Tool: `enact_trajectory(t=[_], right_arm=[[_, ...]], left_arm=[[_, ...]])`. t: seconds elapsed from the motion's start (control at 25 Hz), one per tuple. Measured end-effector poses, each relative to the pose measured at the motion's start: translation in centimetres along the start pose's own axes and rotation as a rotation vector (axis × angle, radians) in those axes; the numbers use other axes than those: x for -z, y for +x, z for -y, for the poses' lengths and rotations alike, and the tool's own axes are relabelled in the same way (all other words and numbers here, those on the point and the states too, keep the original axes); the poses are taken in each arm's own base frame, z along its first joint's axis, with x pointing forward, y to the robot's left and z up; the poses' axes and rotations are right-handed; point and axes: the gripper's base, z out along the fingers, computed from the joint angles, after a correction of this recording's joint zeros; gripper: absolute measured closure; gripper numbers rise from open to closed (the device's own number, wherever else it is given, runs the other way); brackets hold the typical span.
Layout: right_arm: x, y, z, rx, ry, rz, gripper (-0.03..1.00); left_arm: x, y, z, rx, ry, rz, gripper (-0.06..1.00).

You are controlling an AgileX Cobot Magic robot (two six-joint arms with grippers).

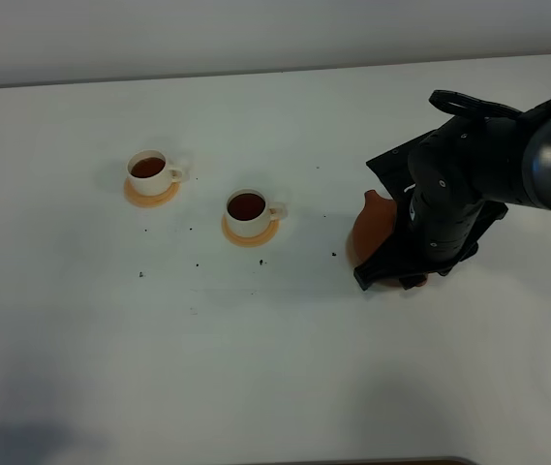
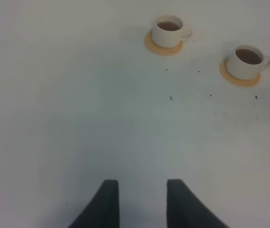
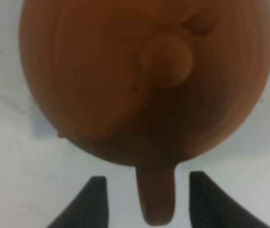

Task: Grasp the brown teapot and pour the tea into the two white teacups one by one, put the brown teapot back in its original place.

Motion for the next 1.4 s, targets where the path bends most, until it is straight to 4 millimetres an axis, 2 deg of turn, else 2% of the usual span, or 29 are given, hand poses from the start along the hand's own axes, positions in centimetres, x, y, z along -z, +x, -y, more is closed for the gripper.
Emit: enact_trajectory(t=[0.2, 0.8, 1.16, 1.4], right_arm=[[1.0, 0.2, 0.1, -0.016, 0.000, -0.002, 0.55], [7.9, 2.4, 1.1, -0.085, 0.042, -0.044, 0.54], [11.1, 4.9, 0.9, -0.063, 0.024, -0.150, 0.54], [12.8, 7.9, 0.4, -0.030, -0.011, -0.134, 0.56]], left_arm=[[0.0, 0.0, 0.0, 0.000, 0.000, 0.000, 0.69], [0.0, 0.0, 0.0, 0.000, 0.000, 0.000, 0.69], [0.0, 0.0, 0.0, 0.000, 0.000, 0.000, 0.69], [0.0, 0.0, 0.0, 0.000, 0.000, 0.000, 0.69]])
